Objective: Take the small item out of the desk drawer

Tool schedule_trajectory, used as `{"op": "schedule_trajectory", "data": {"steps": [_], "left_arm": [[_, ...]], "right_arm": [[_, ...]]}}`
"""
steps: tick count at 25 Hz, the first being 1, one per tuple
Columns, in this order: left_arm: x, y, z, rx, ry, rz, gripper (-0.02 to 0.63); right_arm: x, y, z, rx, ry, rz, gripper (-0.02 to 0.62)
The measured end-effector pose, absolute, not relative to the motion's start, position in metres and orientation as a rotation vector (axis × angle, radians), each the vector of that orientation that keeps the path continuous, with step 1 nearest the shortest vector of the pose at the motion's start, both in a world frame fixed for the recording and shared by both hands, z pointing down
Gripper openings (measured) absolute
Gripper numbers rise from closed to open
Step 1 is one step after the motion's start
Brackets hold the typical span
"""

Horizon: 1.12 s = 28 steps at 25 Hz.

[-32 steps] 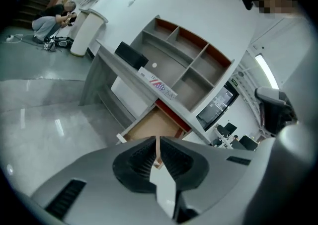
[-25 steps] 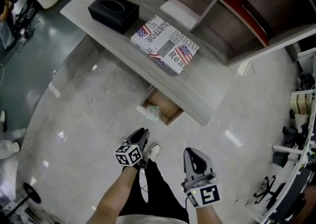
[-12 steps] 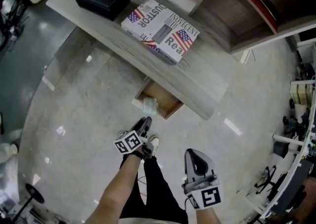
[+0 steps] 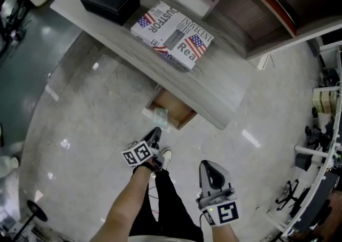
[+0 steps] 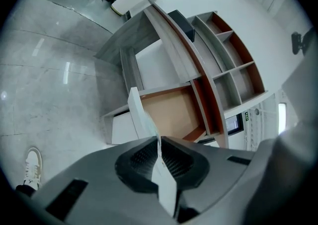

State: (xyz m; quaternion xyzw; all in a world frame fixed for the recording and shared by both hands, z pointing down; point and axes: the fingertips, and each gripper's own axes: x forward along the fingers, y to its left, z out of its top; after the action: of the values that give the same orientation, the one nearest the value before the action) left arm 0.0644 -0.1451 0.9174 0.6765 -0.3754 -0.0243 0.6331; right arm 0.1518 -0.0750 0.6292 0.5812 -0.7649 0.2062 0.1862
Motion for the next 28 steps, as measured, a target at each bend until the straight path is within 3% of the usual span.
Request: {"op": "schedule_trajectory", "data": {"steps": [10,28], "left_arm": [[0.041,-0.157,0.865,1.667,-0.836,-0.122,0.02],[-0.041,-0.196,0.637,1.985,-1.005,-0.196,0.02]], "right_arm": [[0.146,-0.081,0.595,1.651,-2.192,0.489,0.023],[0.136,-0.097,0.473,1.636,-2.363,0.256,0.023]]}}
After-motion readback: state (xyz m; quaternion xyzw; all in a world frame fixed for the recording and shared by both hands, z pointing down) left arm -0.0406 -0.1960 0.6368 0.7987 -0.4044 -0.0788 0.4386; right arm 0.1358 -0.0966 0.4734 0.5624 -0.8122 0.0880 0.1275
